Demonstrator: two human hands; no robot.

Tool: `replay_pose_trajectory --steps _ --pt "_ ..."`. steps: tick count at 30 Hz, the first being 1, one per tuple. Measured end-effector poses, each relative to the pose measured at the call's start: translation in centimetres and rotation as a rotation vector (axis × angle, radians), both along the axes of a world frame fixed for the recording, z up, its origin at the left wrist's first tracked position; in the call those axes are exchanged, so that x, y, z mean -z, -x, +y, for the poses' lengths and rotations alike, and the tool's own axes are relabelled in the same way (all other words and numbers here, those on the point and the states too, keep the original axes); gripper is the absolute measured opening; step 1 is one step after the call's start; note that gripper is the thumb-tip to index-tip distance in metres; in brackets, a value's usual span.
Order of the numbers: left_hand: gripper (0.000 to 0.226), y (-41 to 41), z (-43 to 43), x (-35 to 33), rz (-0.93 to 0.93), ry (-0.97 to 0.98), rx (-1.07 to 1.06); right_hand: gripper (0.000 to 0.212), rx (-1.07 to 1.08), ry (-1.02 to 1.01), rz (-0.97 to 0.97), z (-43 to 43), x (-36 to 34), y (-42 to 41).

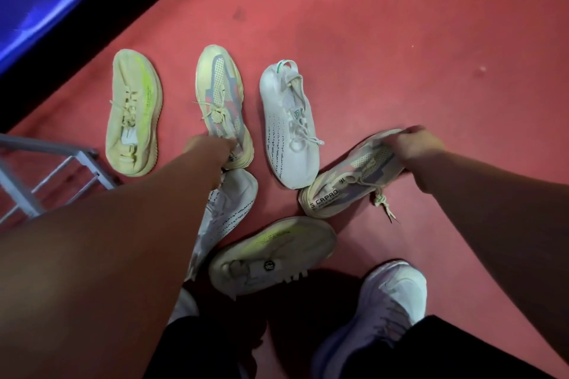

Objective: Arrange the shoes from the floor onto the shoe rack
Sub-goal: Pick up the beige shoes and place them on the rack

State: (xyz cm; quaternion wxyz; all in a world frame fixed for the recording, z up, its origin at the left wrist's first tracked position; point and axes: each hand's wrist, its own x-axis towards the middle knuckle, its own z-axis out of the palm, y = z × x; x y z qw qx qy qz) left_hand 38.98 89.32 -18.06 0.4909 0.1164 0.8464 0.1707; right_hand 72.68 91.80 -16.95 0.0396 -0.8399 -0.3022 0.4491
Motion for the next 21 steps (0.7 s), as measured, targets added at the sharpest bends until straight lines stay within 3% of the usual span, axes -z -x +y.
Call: replay_pose_trajectory --steps 5,11,16,21 --pt "0.022 0.8 0.5 -0.6 -0.096 0.033 -0.094 0.028 -0.034 -0.070 -0.096 0.2 -2.2 0.9" --pt "0.004 1.3 0.4 -4.1 -0.224 -0.038 -0.167 0.030 -0.132 -0.095 -0.085 0.9 -4.4 2.0" --pt "0.013 1.2 1.1 -9.4 -0.188 -0.121 -0.008 0.031 -0.397 -0.032 -0.067 2.2 -10.0 4.4" --pt "0.030 2.6 -1.0 -16.4 -0.166 -0.077 0.183 0.017 -0.713 0.223 0.030 0.8 -16.7 8.9"
